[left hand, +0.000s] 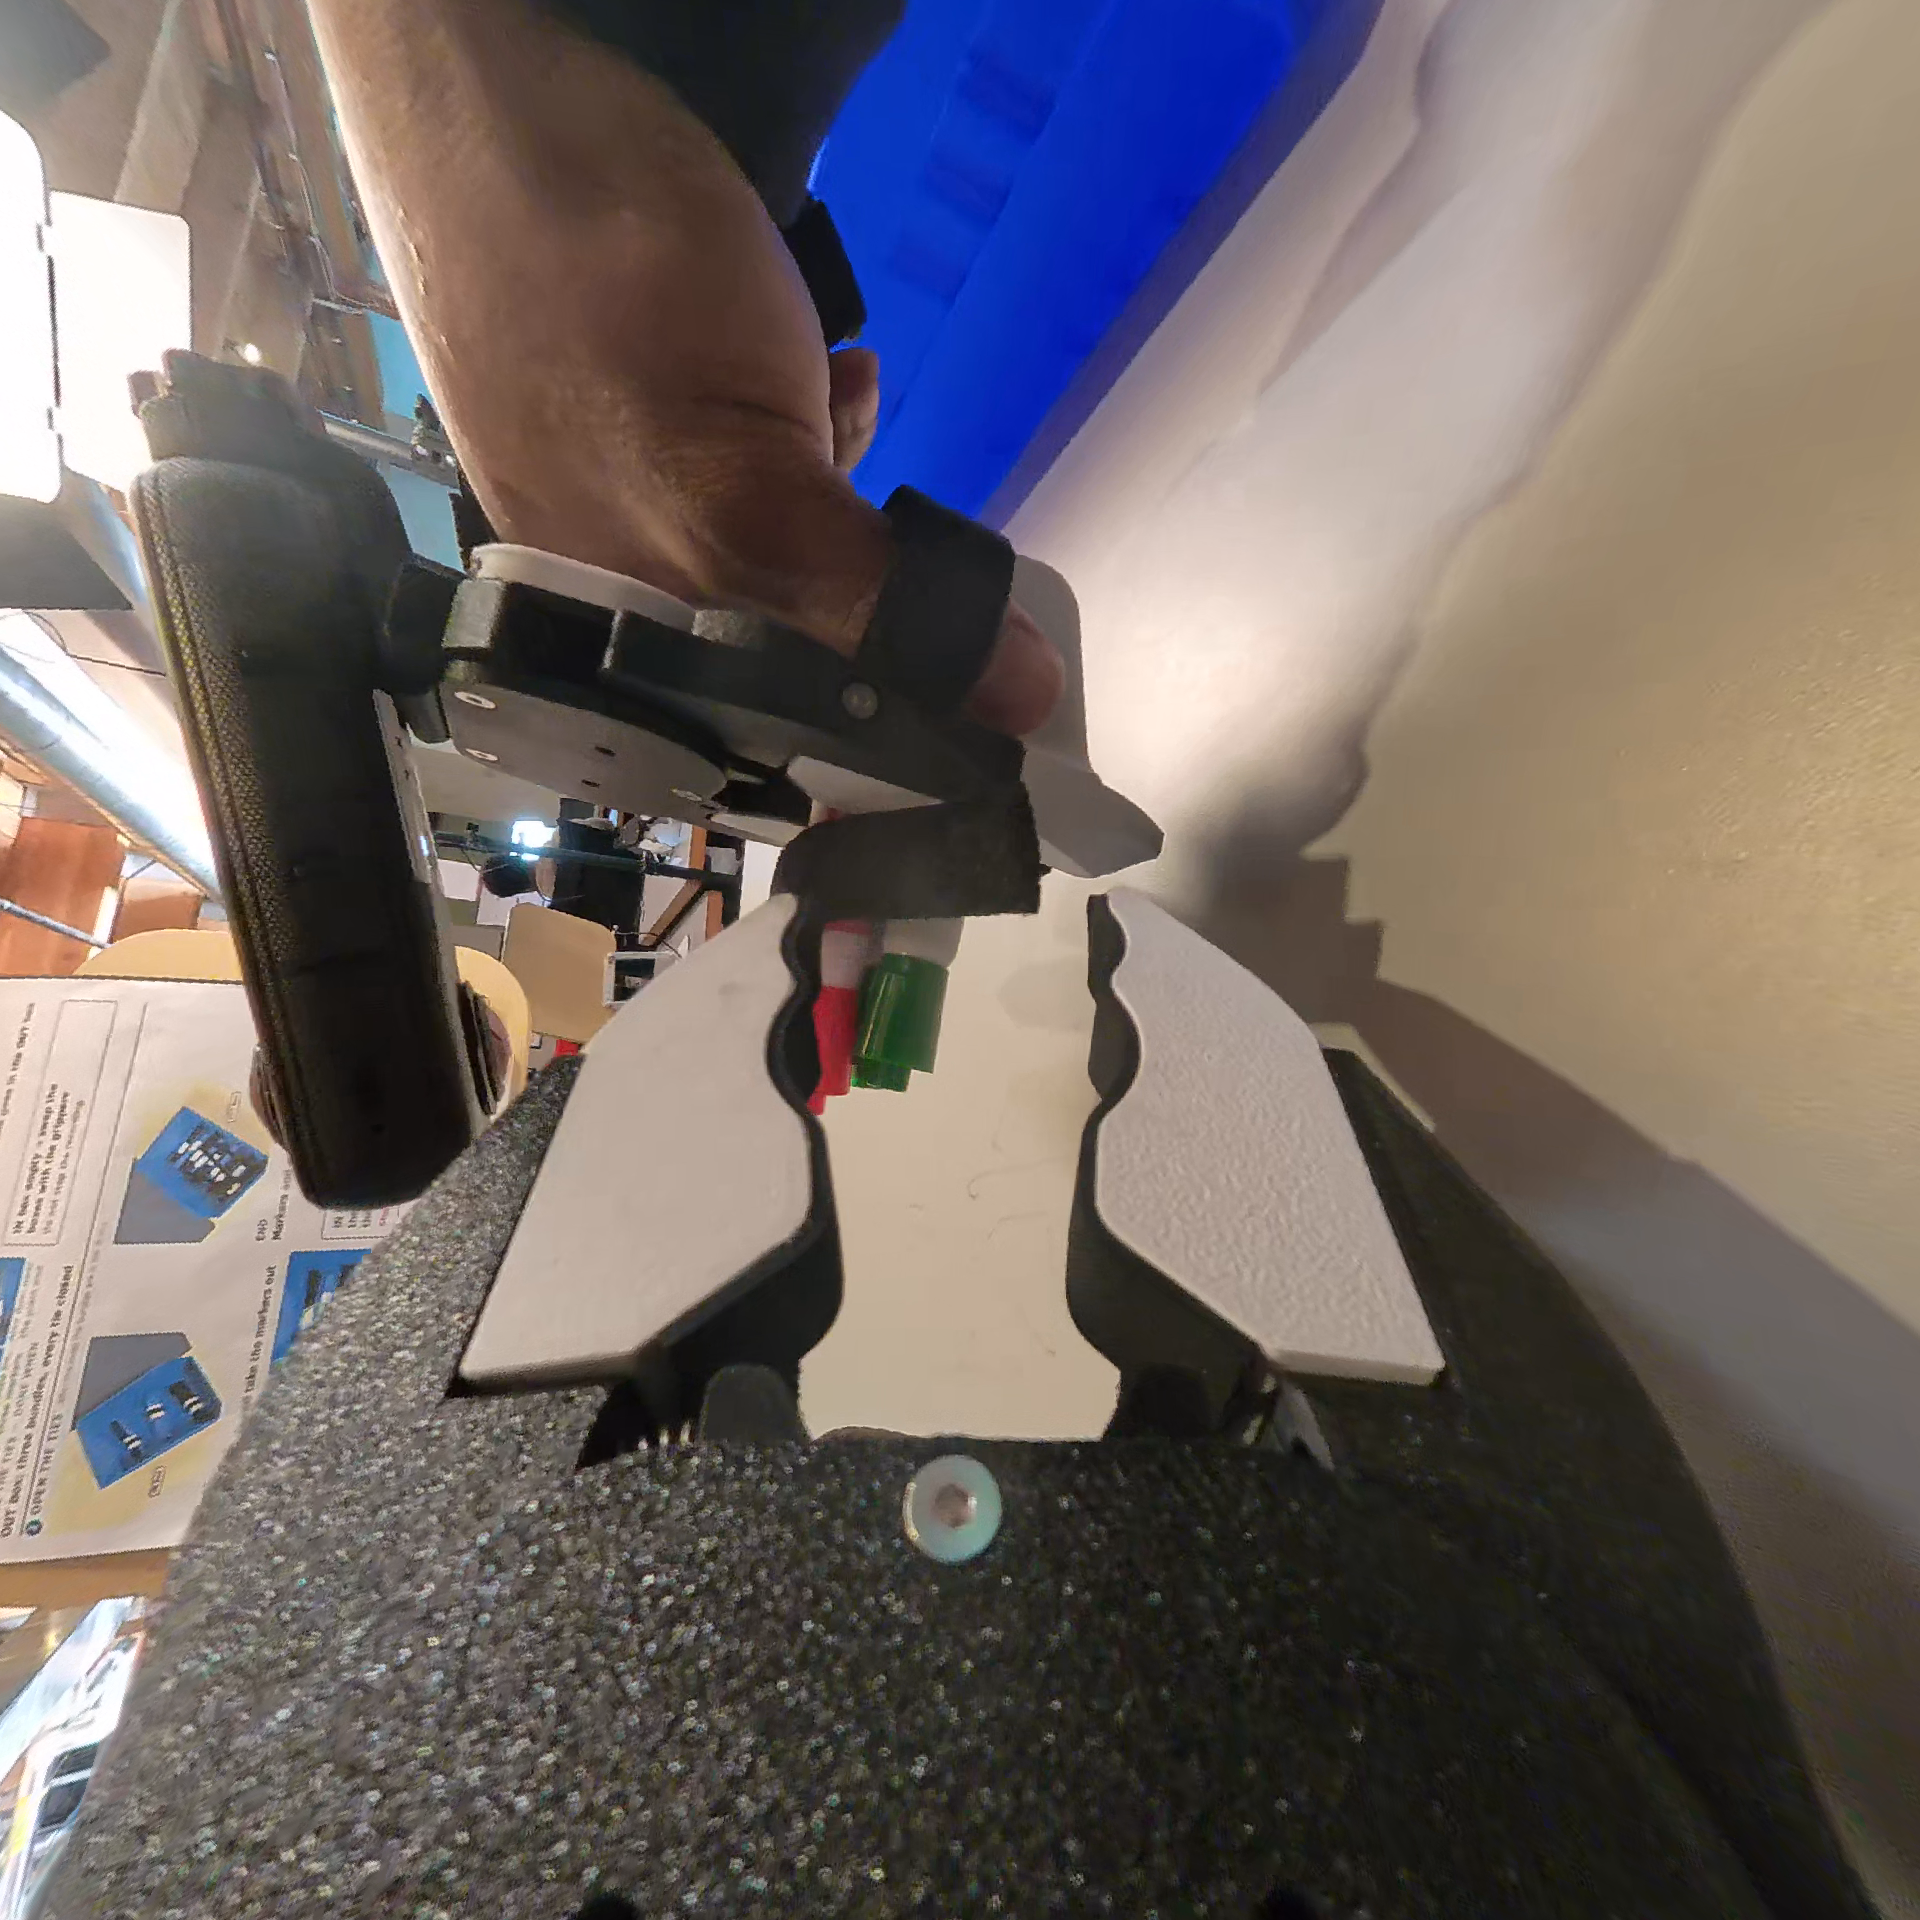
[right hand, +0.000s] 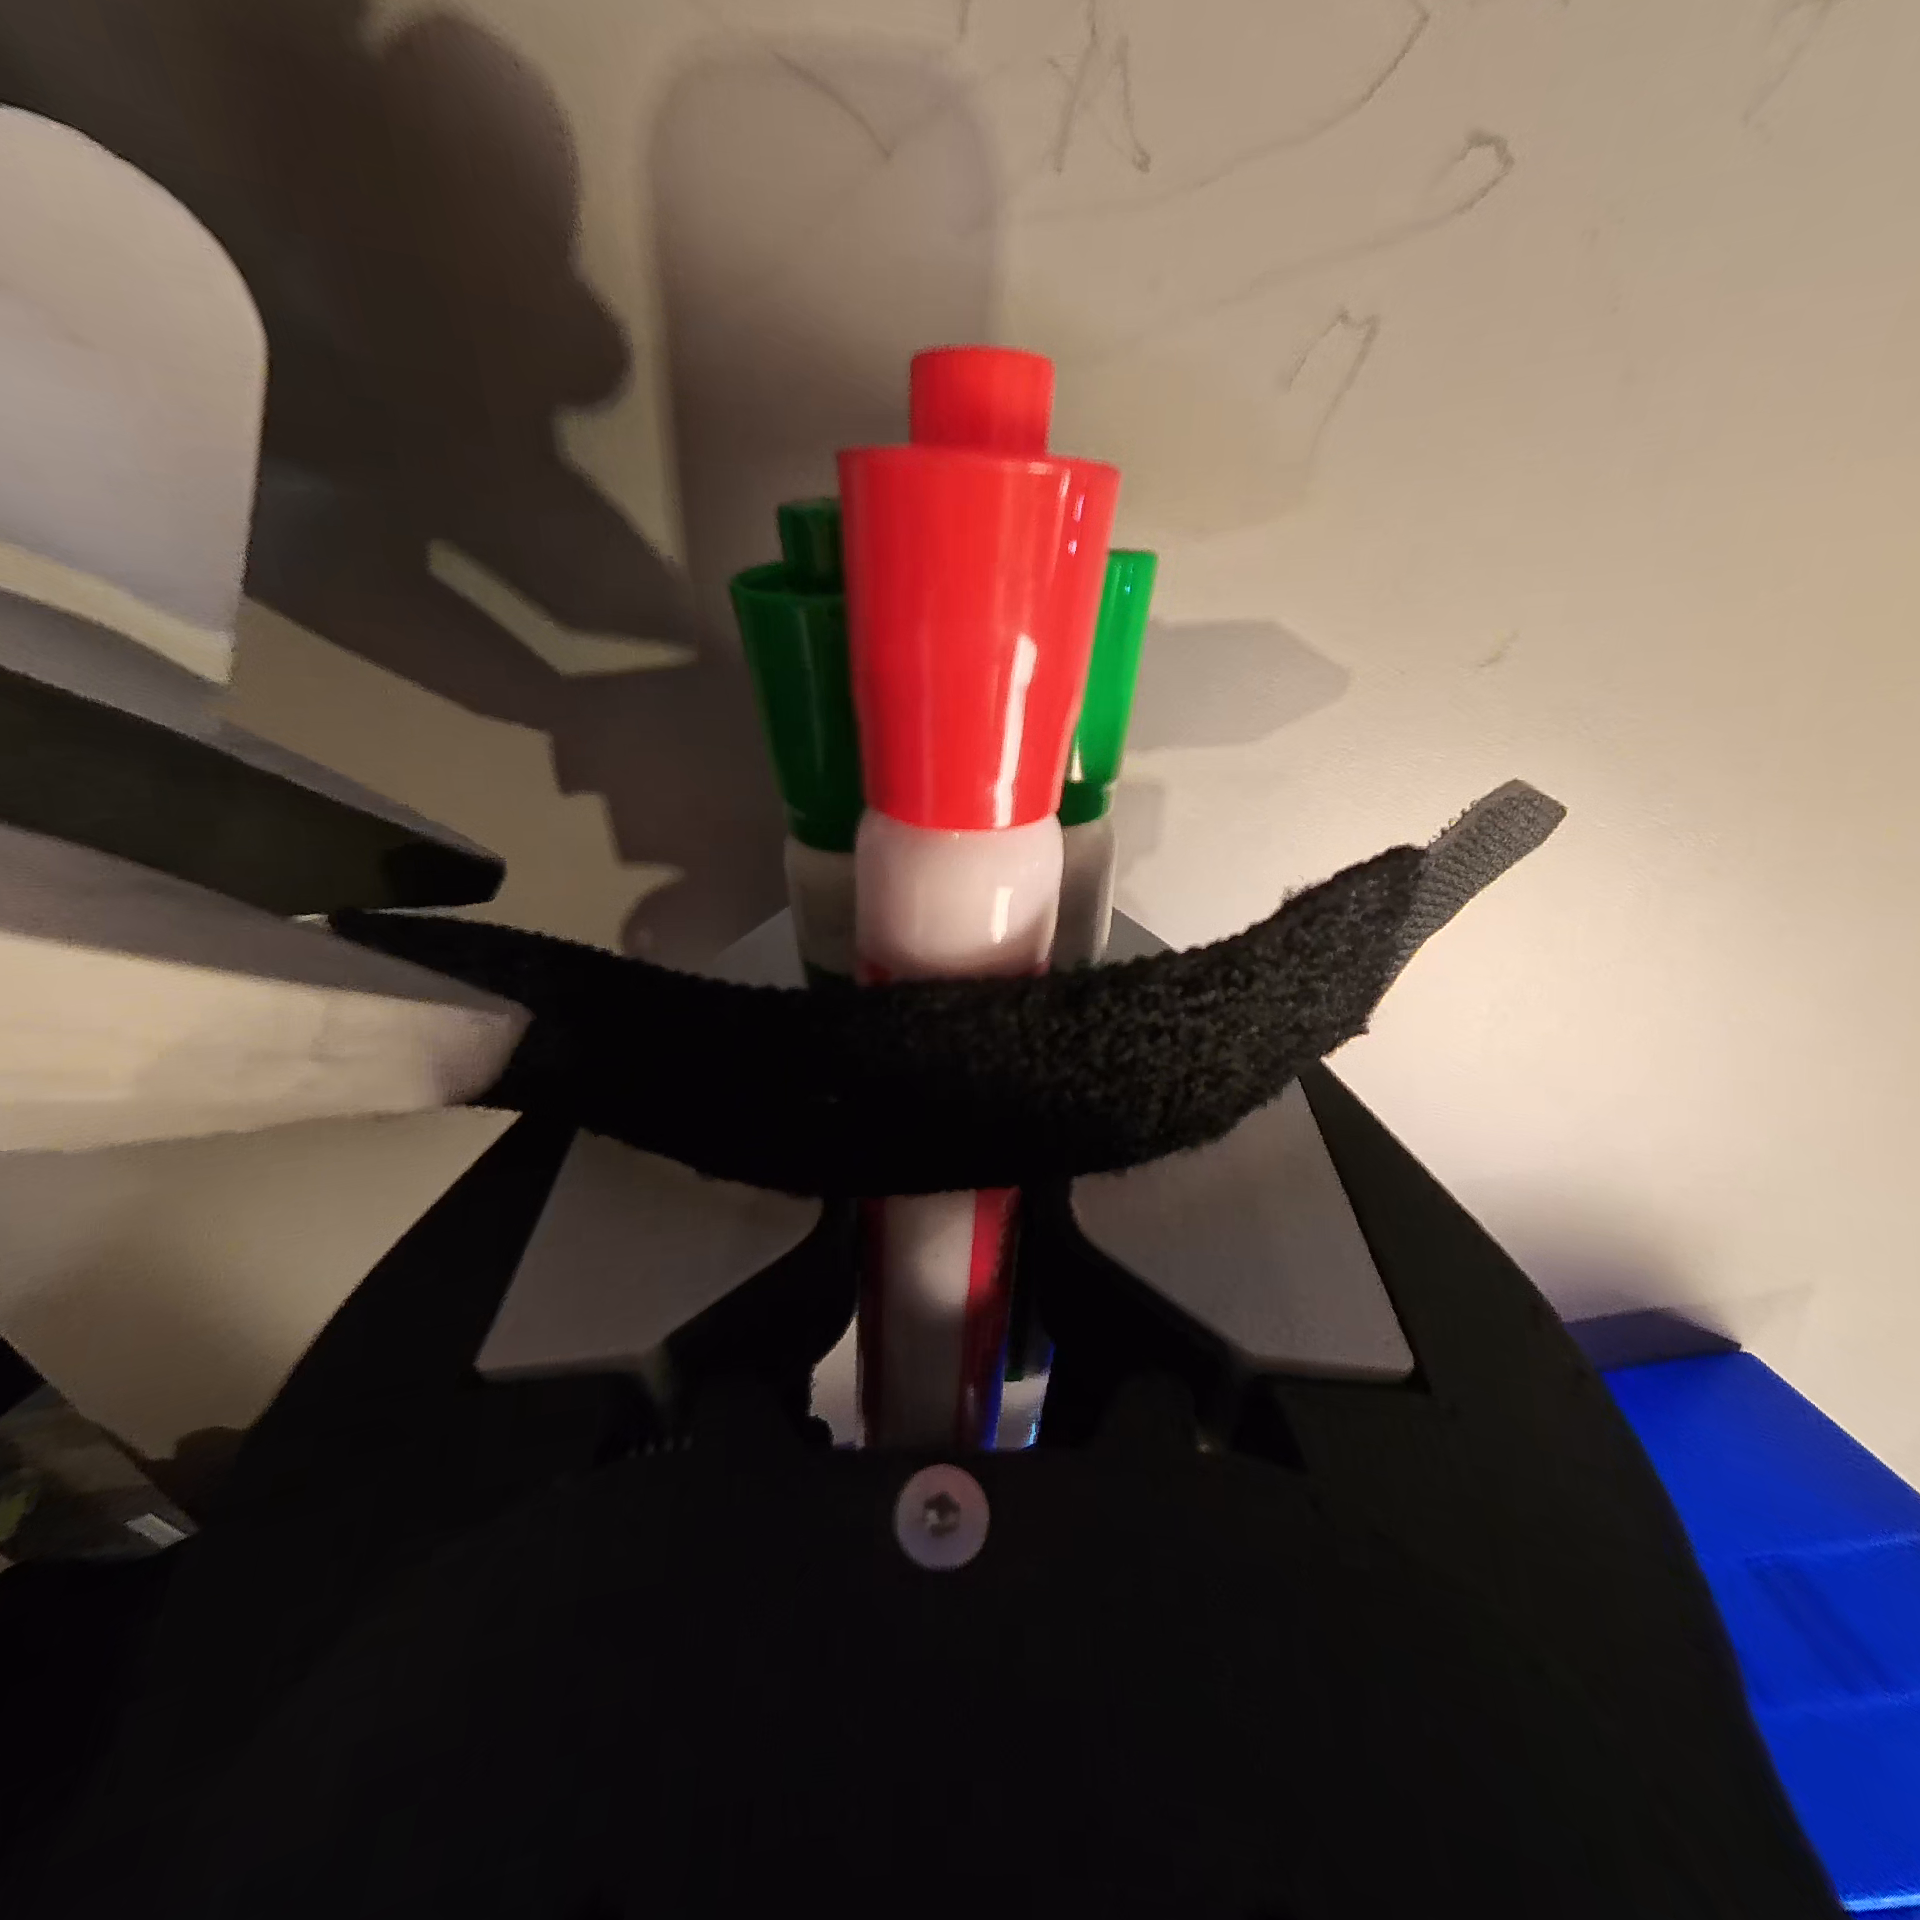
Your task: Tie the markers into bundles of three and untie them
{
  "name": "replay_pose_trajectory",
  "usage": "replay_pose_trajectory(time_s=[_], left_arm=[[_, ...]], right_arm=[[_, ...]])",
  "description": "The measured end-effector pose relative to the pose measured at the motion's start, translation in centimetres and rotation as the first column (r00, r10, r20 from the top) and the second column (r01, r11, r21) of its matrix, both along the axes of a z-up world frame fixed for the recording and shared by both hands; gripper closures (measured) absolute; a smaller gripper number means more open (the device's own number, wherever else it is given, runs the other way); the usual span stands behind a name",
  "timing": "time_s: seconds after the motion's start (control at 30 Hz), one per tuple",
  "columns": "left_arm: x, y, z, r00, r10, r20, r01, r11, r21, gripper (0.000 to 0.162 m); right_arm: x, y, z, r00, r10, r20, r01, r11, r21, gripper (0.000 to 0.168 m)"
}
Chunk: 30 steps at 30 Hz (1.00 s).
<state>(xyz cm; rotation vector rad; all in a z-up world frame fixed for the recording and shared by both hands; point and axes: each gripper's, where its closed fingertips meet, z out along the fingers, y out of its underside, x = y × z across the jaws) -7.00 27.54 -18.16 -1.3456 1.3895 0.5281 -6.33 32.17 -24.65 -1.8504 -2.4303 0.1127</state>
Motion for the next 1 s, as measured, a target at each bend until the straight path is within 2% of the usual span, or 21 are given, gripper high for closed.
replay_pose_trajectory(time_s=[0.23,0.37,0.43,0.53,0.6,0.67,0.73,0.8,0.87,1.0], left_arm=[[-0.3,-0.3,-0.1,0.999,-0.051,0.008,0.051,0.999,-0.013,0.105],[-0.9,-1.9,0.5,0.962,-0.213,0.169,0.226,0.972,-0.057,0.106],[-2.0,-2.0,1.4,0.913,-0.234,0.335,0.274,0.959,-0.077,0.105],[-3.7,-1.1,2.9,0.742,-0.155,0.652,0.344,0.923,-0.171,0.099],[-4.4,0.0,3.6,0.598,-0.038,0.8,0.392,0.885,-0.251,0.087],[-4.5,1.0,4.3,0.464,0.074,0.883,0.444,0.843,-0.304,0.077],[-4.1,1.8,4.8,0.38,0.163,0.91,0.489,0.8,-0.347,0.068],[-3.4,2.4,4.9,0.345,0.225,0.911,0.527,0.757,-0.387,0.06],[-2.9,3.1,4.6,0.346,0.268,0.899,0.533,0.733,-0.424,0.058],[-2.3,4.2,3.5,0.408,0.297,0.864,0.494,0.724,-0.482,0.058]], right_arm=[[0.0,-0.1,0.1,1.0,0.007,-0.002,-0.007,1.0,0.002,0.128],[0.0,-0.1,0.2,1.0,0.006,-0.006,-0.006,1.0,0.004,0.128],[0.0,0.0,0.3,1.0,0.006,-0.008,-0.006,1.0,0.006,0.128],[0.0,0.0,0.3,1.0,0.006,-0.011,-0.006,1.0,0.008,0.128],[0.0,-0.1,0.4,1.0,0.007,-0.012,-0.006,1.0,0.01,0.128],[-0.1,-0.1,0.4,1.0,0.009,-0.011,-0.009,1.0,0.011,0.128],[-0.1,-0.2,0.4,1.0,0.012,-0.01,-0.012,1.0,0.016,0.128],[-0.2,-0.3,0.4,1.0,0.016,-0.011,-0.015,1.0,0.019,0.128],[-0.2,-0.4,0.5,1.0,0.019,-0.012,-0.018,1.0,0.022,0.128],[-0.3,-0.6,0.6,1.0,0.027,-0.013,-0.026,0.999,0.03,0.128]])
